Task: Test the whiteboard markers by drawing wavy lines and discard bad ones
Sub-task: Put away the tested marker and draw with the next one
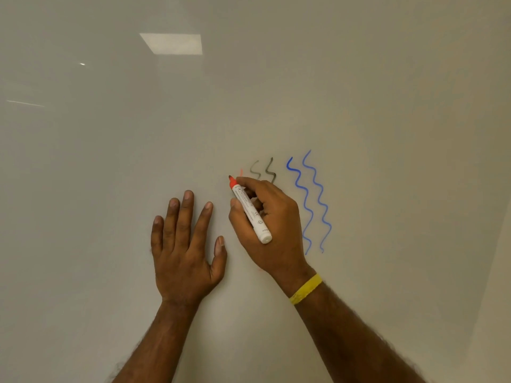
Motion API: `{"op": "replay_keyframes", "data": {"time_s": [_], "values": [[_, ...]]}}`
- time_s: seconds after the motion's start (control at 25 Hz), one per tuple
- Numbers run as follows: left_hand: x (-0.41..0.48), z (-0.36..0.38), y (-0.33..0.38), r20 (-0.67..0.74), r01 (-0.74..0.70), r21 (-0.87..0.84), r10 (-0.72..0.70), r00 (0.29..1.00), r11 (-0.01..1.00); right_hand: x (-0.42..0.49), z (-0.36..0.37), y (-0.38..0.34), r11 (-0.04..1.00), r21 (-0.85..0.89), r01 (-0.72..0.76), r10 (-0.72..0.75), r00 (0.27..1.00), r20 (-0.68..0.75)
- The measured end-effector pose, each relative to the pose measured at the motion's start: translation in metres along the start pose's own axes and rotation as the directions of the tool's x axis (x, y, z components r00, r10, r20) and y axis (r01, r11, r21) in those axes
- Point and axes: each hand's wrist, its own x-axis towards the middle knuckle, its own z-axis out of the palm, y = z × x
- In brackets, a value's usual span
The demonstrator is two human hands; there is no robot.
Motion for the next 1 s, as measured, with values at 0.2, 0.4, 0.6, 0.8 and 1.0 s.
{"op": "replay_keyframes", "data": {"time_s": [0.2,0.4,0.6,0.8,1.0], "values": [[-0.001,0.0,0.0,-0.007,0.001,-0.002,-0.001,1.0,1.0,-0.017,-0.003,0.009,0.994,-0.09,0.061,-0.055,0.996,0.066],[-0.002,0.0,0.001,-0.006,0.004,-0.009,-0.004,1.0,1.0,-0.04,-0.007,0.015,0.971,-0.2,0.129,-0.116,0.99,0.074],[-0.003,0.0,0.0,0.0,0.005,-0.019,-0.005,1.0,1.0,-0.063,-0.013,0.026,0.962,-0.246,0.116,-0.09,0.99,0.113],[-0.003,0.0,0.0,-0.001,0.001,-0.027,-0.001,1.0,1.0,-0.083,-0.016,0.031,0.956,-0.262,0.131,-0.104,0.988,0.115],[-0.004,0.0,0.0,0.001,0.0,-0.03,0.0,1.0,1.0,-0.105,-0.021,0.035,0.961,-0.271,0.049,-0.019,0.993,0.114]]}}
